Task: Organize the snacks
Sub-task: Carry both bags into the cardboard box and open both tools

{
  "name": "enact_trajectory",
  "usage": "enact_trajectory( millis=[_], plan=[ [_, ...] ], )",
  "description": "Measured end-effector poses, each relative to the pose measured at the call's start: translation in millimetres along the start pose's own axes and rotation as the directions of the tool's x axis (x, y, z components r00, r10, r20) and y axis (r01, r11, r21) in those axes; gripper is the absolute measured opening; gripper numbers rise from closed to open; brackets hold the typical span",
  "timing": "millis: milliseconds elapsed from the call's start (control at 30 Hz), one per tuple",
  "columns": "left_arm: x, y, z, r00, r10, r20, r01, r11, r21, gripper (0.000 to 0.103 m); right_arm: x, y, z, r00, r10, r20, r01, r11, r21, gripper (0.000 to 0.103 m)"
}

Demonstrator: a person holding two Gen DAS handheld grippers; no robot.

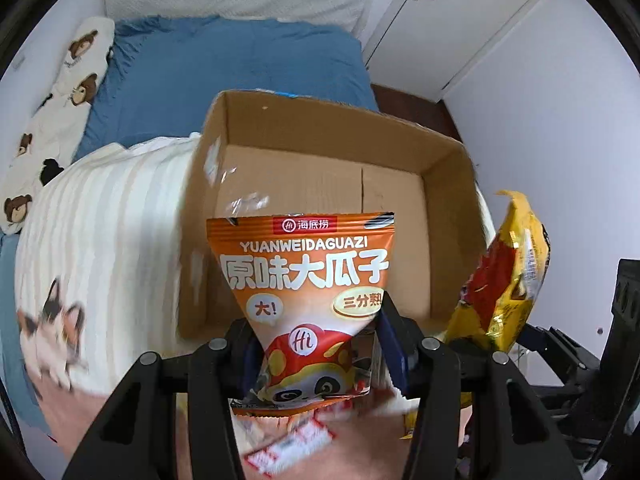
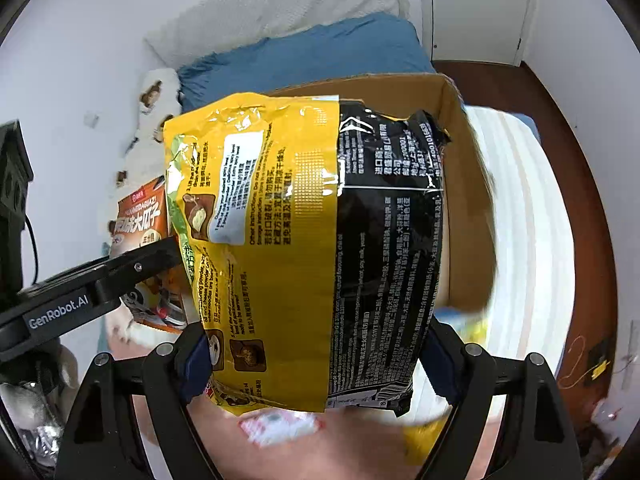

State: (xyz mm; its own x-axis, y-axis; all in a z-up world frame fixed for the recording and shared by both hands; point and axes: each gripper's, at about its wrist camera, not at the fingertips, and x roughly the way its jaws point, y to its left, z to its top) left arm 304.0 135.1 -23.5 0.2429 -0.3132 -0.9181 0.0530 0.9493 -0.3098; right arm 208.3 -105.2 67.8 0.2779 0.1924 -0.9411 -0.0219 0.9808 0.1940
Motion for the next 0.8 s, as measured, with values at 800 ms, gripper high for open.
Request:
enact_trajectory(
  millis=[800],
  plan=[
    [149,37,76,0.963,0.058,-0.264,-0.071,0.997,-0.042,0.068,185,-20,137,0.94,-0.188,-0.285,0.185,0.982,-0.04,0.095]
  ],
)
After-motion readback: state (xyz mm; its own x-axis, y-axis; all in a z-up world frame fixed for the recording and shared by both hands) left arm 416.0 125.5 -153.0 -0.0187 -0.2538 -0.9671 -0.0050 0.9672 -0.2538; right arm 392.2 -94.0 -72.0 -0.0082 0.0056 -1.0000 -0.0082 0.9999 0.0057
